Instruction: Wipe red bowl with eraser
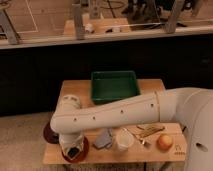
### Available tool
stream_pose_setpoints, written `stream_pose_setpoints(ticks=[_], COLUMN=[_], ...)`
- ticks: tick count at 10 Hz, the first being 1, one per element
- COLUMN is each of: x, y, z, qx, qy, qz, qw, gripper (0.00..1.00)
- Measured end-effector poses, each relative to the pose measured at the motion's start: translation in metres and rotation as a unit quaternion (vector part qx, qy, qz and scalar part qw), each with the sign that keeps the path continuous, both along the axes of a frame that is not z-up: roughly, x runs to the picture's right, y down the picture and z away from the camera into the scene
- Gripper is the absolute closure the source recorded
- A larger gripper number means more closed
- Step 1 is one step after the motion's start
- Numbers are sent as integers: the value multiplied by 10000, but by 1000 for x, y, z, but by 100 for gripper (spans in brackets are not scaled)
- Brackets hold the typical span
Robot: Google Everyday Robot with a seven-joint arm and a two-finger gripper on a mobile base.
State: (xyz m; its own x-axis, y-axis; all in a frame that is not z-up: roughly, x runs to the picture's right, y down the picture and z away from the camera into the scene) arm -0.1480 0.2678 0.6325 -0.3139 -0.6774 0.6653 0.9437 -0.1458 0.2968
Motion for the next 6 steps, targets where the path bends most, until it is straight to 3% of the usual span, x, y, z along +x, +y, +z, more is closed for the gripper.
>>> stream_pose_setpoints(ticks=[2,6], x=[2,36], y=[14,24], z=[-9,-9], qx=[-71,-170], qy=[-25,265], qz=[-135,-113], qw=[9999,9994], gripper=[85,85])
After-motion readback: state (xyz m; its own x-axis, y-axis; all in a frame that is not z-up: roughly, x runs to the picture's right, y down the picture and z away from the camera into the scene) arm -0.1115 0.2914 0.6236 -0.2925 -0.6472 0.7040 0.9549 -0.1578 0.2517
